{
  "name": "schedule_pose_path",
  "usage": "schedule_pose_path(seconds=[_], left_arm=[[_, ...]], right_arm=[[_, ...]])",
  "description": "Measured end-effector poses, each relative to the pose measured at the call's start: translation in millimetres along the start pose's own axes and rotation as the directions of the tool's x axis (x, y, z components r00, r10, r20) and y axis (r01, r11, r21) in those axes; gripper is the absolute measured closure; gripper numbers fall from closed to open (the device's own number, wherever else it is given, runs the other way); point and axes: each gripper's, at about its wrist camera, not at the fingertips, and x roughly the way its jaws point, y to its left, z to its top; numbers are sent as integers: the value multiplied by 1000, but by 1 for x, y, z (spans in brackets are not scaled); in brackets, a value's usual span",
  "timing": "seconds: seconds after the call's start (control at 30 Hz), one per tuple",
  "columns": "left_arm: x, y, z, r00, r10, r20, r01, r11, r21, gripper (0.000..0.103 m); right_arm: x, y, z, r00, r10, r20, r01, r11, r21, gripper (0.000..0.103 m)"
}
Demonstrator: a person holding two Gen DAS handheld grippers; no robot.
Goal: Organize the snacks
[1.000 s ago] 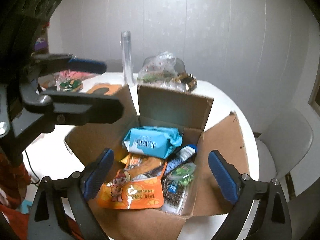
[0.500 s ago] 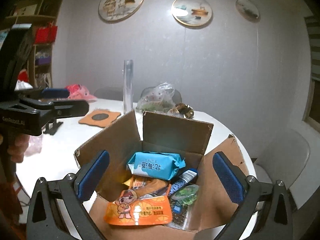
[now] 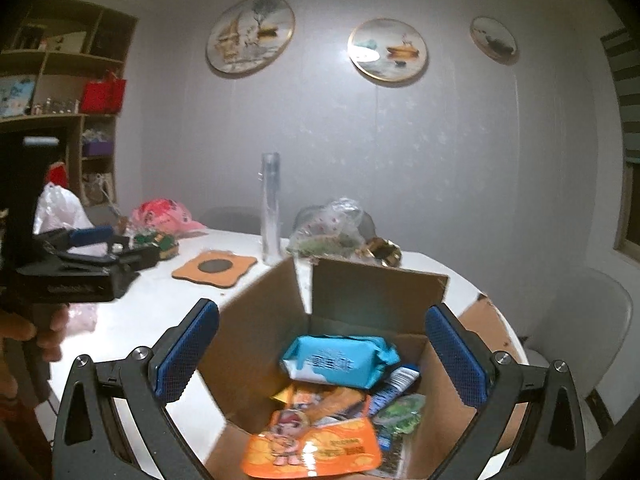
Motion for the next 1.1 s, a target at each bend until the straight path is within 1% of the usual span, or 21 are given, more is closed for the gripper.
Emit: schedule_pose_path(seconds=[0.07, 0.23, 0.63, 1.1], left_arm=[[2, 1, -1, 1000, 4, -3, -4, 1000, 2, 1], [5, 2, -1, 1000, -9, -12, 9, 1000, 0, 1], [6, 2, -3, 1000, -9, -18, 9, 1000, -4, 1], [5, 0, -3, 1000, -14, -18, 14, 1000, -1, 1]], right_arm=[[0, 6, 0, 1000, 24, 2, -24, 1000, -12, 0], [6, 15, -1, 999, 43, -11, -43, 999, -26, 0], [11, 17, -6, 998, 49, -41, -48, 999, 22, 0], [4, 20, -4, 999, 39, -33, -39, 999, 20, 0]])
